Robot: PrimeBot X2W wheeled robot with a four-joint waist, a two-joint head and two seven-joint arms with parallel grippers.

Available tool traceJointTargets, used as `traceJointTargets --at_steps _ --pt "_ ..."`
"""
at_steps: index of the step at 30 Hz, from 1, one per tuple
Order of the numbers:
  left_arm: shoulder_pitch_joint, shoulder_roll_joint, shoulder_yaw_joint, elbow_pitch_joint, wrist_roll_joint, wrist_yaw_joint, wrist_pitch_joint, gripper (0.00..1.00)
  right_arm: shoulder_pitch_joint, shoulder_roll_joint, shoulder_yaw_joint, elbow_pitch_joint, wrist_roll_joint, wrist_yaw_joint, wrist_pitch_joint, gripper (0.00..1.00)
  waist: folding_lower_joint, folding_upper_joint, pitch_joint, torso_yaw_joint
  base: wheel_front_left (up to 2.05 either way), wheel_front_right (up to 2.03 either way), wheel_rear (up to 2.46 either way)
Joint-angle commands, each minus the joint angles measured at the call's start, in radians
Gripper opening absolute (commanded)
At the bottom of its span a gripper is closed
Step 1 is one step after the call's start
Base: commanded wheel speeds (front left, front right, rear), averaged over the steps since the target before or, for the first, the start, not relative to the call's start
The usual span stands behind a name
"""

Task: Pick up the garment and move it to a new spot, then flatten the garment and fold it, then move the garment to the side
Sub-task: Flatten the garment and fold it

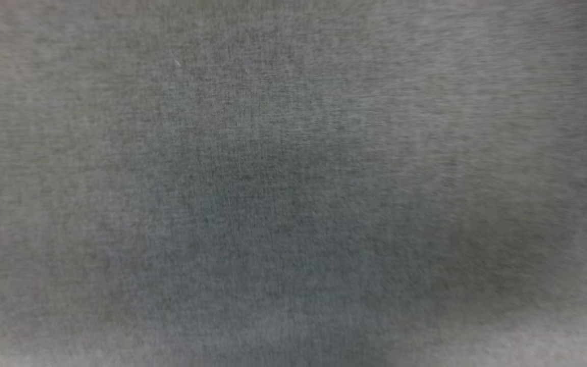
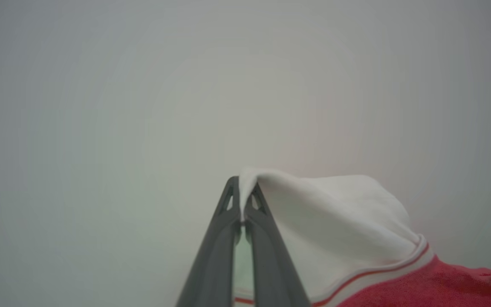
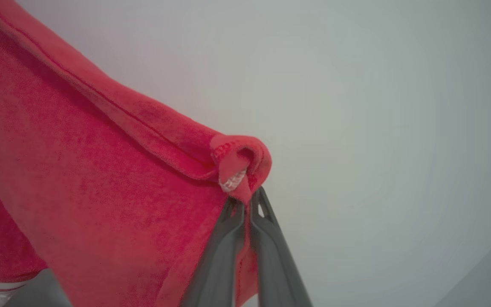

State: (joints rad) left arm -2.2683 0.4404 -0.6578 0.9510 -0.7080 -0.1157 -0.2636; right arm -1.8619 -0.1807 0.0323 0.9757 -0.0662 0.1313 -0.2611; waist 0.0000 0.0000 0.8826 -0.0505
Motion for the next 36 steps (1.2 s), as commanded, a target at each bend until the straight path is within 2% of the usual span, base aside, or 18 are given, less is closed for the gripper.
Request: traceJointTargets --at_steps 1,6,13,18,24,30,33,36 --pt "0.067 0.003 0.033 -0.015 0.018 -0.005 0.000 0.00 0.032 0.018 -0.015 0.014 -0.019 -0.001 -0.004 0.00 0.0000 0.0000 0.110 0.046 0.00 0.00 0.00" --pt "0.177 0.002 0.109 -0.041 0.032 -0.007 -0.001 0.00 0.054 0.029 0.002 0.044 -0.040 -0.001 -0.005 0.00 0.0000 0.0000 0.084 0.082 0.00 0.00 0.00" --pt "0.311 -0.019 0.117 -0.004 0.018 -0.014 0.000 0.00 0.108 0.002 0.080 0.099 -0.009 -0.001 -0.004 0.00 0.0000 0.0000 -0.016 0.131 0.00 0.00 0.00" --pt "0.469 -0.030 0.044 -0.013 -0.050 -0.016 0.033 0.00 0.190 -0.014 0.180 0.162 0.078 -0.001 -0.001 0.00 0.0000 0.0000 -0.142 0.155 0.00 0.00 0.00" --pt "0.677 0.005 -0.033 -0.114 -0.161 -0.015 0.091 0.00 0.296 -0.038 0.315 0.172 0.264 -0.001 0.067 0.00 0.0000 0.0000 -0.293 0.174 0.00 0.00 0.00" --pt "0.880 0.045 -0.081 -0.199 -0.234 -0.015 0.143 0.00 0.478 -0.138 0.472 0.044 0.472 -0.001 0.199 0.00 0.0000 0.0000 -0.434 0.194 0.00 0.00 0.00" --pt "0.986 0.066 -0.101 -0.246 -0.254 -0.014 0.165 0.00 0.592 -0.219 0.527 -0.064 0.582 -0.001 0.271 0.00 0.0000 0.0000 -0.494 0.199 0.00 0.00 0.00" --pt "1.104 0.101 -0.112 -0.312 -0.276 0.007 0.183 0.00 0.711 -0.303 0.556 -0.187 0.679 -0.001 0.341 0.00 0.0000 0.0000 -0.546 0.197 0.00 0.00 0.00"
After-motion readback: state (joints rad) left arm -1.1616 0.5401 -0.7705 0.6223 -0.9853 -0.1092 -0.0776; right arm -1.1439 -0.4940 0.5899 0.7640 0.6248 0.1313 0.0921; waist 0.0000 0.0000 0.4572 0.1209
